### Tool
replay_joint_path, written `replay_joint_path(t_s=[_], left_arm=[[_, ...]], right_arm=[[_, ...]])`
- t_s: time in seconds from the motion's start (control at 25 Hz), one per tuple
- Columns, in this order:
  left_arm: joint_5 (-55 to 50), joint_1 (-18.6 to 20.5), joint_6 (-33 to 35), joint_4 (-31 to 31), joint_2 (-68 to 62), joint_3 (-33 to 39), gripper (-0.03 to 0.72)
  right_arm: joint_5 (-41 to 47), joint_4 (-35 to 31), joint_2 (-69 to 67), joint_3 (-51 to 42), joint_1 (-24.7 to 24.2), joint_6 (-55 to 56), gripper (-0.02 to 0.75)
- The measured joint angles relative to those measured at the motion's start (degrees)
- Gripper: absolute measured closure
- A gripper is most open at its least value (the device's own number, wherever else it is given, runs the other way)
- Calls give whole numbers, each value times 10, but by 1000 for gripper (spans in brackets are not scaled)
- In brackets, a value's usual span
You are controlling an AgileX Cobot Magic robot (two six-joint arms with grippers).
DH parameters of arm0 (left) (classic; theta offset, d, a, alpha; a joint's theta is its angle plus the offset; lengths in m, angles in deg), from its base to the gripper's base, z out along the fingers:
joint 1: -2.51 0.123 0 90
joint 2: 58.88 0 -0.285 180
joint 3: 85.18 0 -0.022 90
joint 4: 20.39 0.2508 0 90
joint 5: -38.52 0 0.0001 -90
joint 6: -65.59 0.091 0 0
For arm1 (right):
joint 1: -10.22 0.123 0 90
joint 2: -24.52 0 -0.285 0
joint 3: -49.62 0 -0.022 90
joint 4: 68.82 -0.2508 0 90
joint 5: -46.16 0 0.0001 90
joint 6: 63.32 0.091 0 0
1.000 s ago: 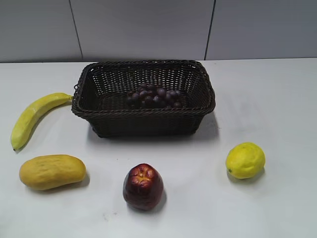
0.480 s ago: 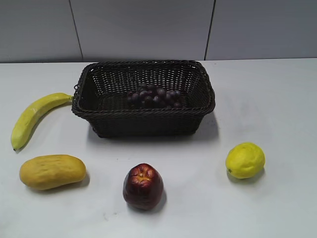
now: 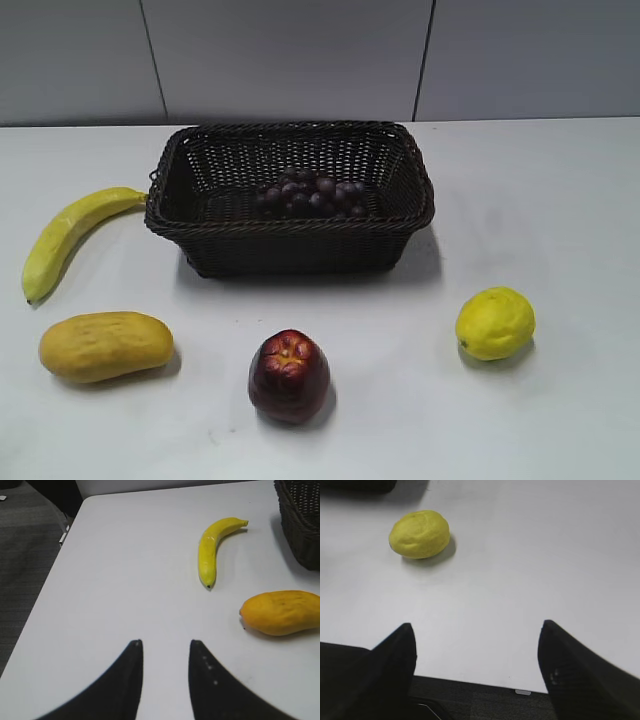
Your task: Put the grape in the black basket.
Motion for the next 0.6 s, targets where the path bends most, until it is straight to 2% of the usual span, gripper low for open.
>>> replay_joint_path(t_s=[0.28,0.6], left_arm=[[0,0,0,0,0,0,458],[0,0,0,0,0,0,459]], right_arm=[[-1,-1,33,0,-4,0,165],[-1,-1,138,0,-64,0,165]])
